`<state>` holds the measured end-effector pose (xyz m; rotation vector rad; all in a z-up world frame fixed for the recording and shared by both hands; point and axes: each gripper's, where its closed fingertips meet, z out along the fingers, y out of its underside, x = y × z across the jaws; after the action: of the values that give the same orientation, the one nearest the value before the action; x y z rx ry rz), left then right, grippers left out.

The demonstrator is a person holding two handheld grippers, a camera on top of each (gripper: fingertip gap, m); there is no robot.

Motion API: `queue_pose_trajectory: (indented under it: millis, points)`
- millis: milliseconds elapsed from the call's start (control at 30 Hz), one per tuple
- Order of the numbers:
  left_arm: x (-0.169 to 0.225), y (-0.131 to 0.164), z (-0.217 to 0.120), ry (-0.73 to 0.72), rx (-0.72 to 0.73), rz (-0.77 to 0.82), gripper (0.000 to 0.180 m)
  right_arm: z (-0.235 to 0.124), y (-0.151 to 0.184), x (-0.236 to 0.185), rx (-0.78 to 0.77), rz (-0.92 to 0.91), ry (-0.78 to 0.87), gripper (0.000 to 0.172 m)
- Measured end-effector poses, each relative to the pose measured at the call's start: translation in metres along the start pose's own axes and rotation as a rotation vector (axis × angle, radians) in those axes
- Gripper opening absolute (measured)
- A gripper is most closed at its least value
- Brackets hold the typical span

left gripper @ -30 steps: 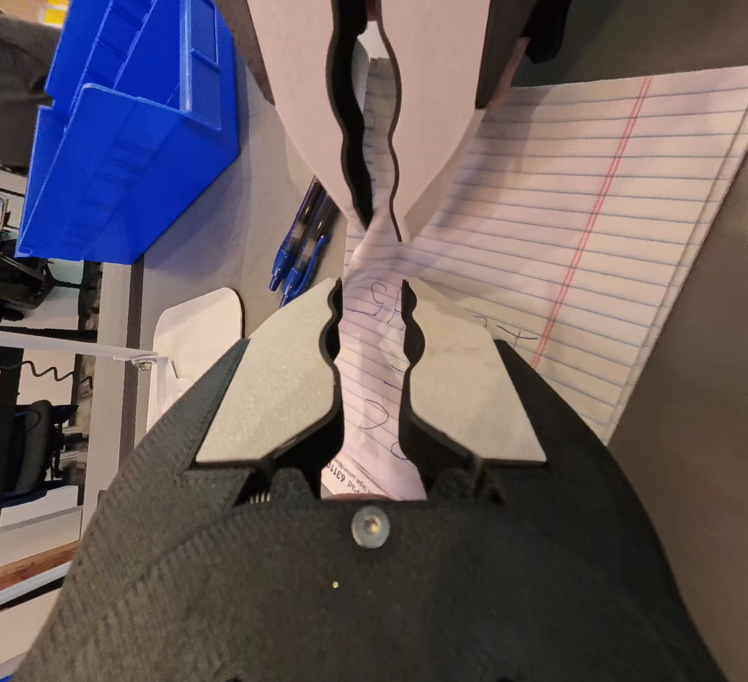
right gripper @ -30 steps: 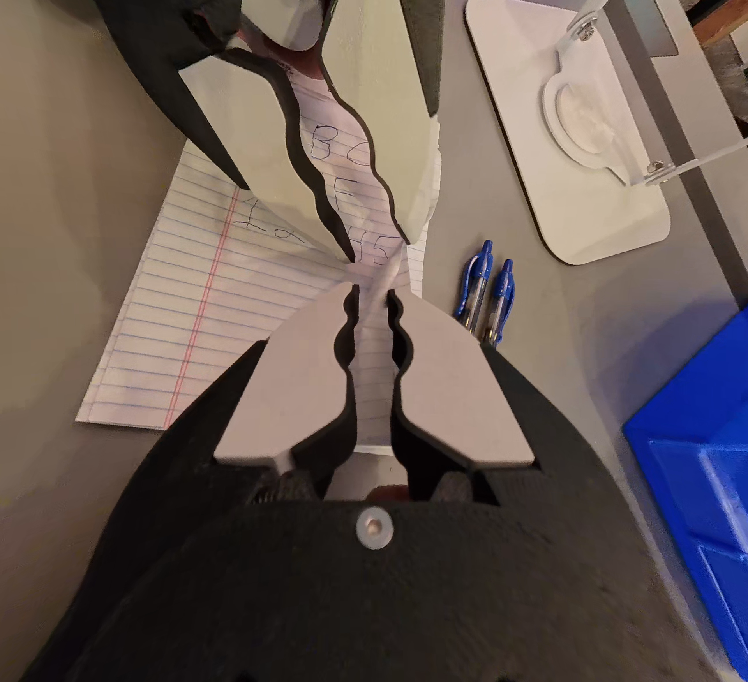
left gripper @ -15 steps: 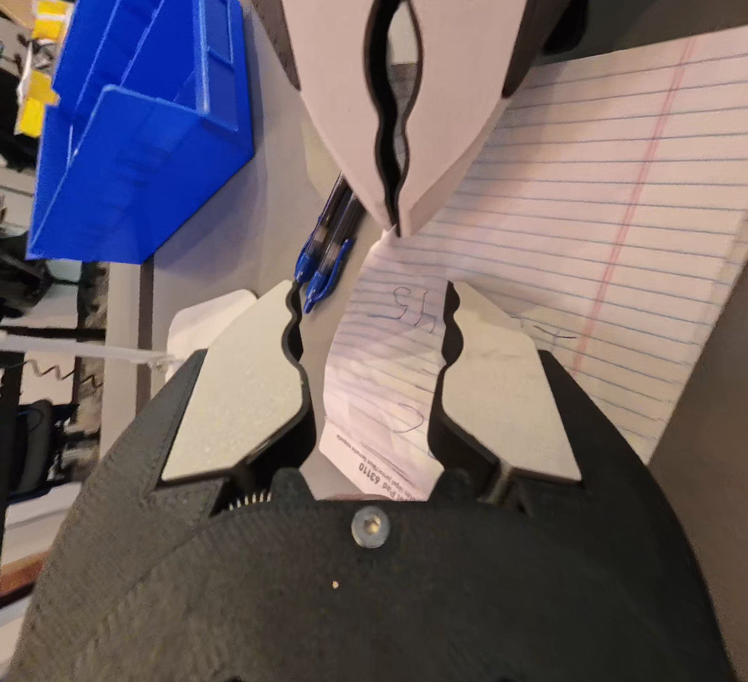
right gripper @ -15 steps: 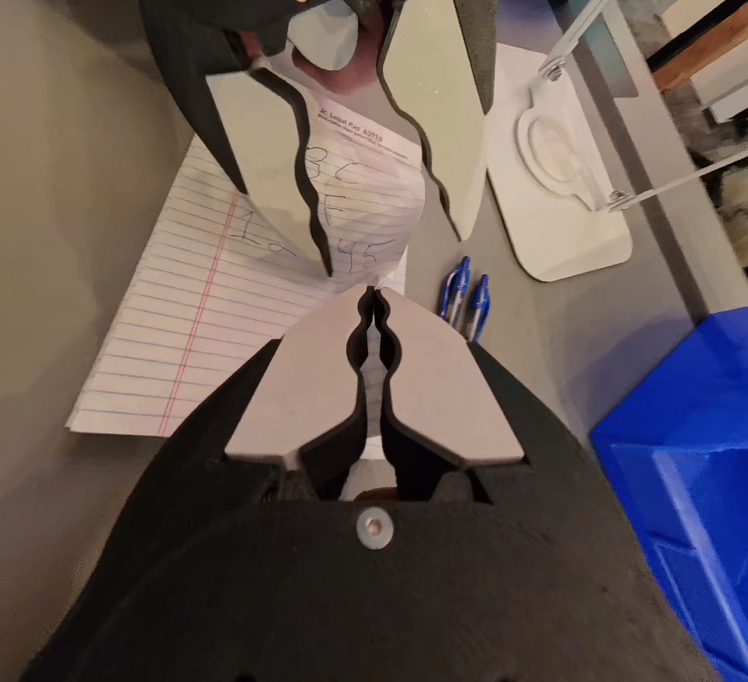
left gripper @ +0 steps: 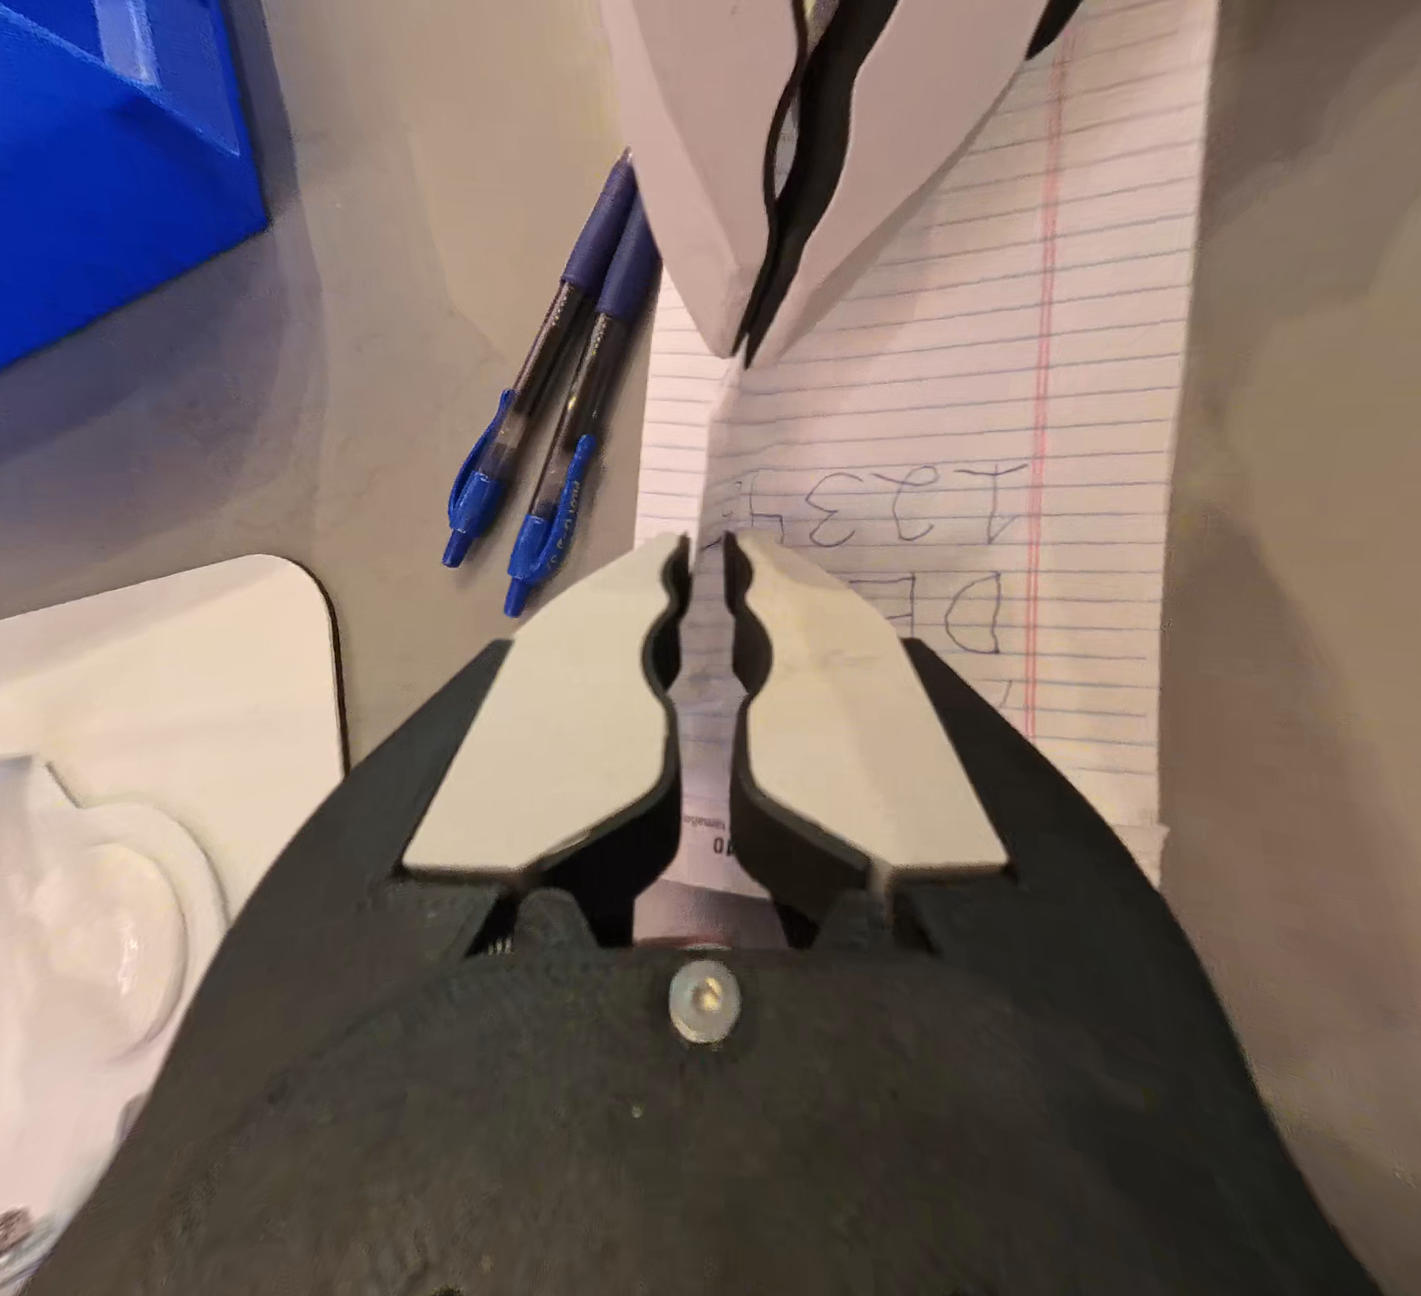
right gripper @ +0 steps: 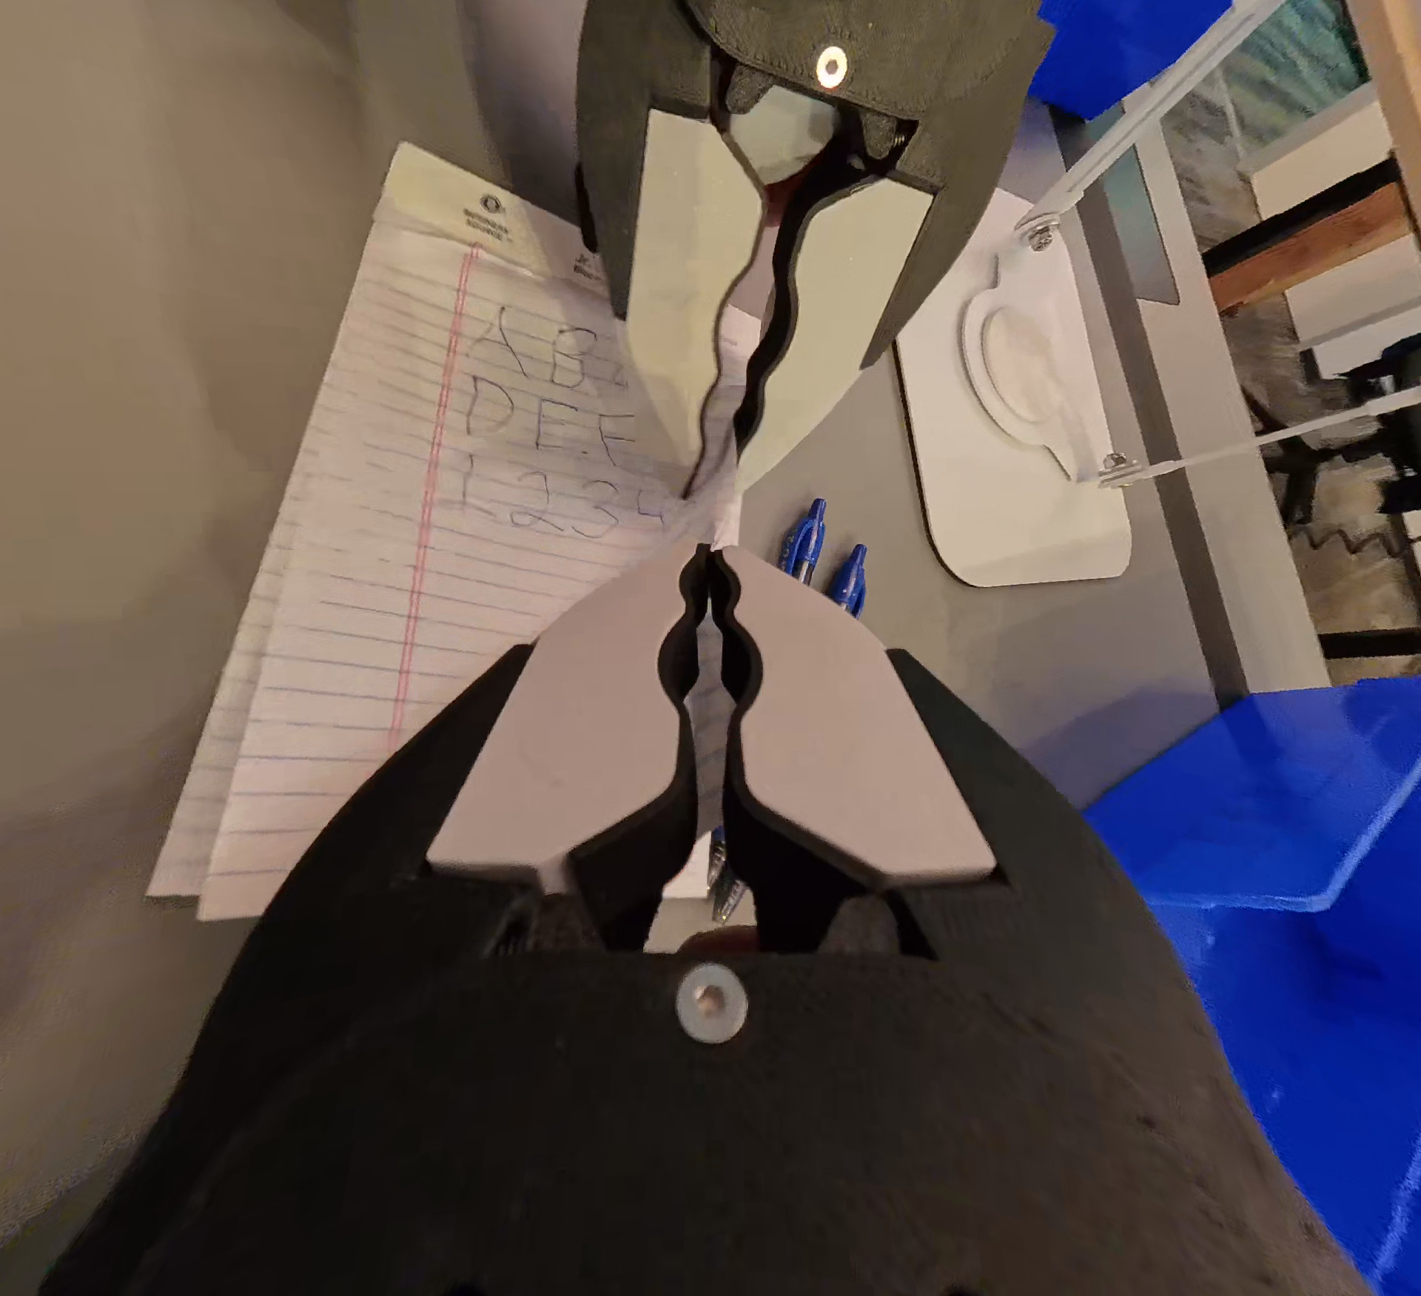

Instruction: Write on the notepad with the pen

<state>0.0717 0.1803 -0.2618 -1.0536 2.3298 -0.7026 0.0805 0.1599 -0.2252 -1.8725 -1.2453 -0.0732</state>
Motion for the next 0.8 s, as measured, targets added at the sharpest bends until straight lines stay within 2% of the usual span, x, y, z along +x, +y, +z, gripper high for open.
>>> queue_pose_trajectory:
  millis: [67,200,233,333,533,667,733,767,800]
  points:
    - [-0.001,0.002,0.002,0.0,-0.001,-0.014,0.001,-0.001,0.001,0.0,0.013,0.087,-0.047,0.005]
    - [-0.001,0.001,0.005,-0.024,-0.023,0.004,0.0,-0.006,0.001,0.011,0.028,0.293,-0.113,0.049]
    - [-0.002,0.0,0.005,-0.03,-0.023,0.006,0.0,-0.006,0.002,0.01,0.026,0.337,-0.144,0.051]
    - [-0.004,-0.001,0.003,-0.049,-0.039,0.044,0.0,-0.003,0.008,-0.002,0.021,0.499,-0.269,0.048]
    - [0.0,-0.008,0.003,-0.02,-0.017,0.056,0.003,0.004,0.011,-0.019,0.085,0.706,-0.402,0.0]
    - [-0.001,0.001,-0.001,0.01,-0.037,0.011,0.017,0.0,0.01,-0.015,0.147,0.809,-0.426,0.0]
    - [0.001,0.002,0.001,0.033,-0.037,0.006,0.003,0.002,0.011,-0.015,0.145,0.841,-0.429,0.001]
    - [0.001,0.003,0.004,0.034,-0.048,0.014,0.0,0.005,0.009,-0.015,0.147,0.878,-0.443,0.02]
    - [0.002,0.002,0.005,0.025,-0.054,0.032,0.0,0.007,0.009,-0.016,0.141,0.9,-0.457,0.026]
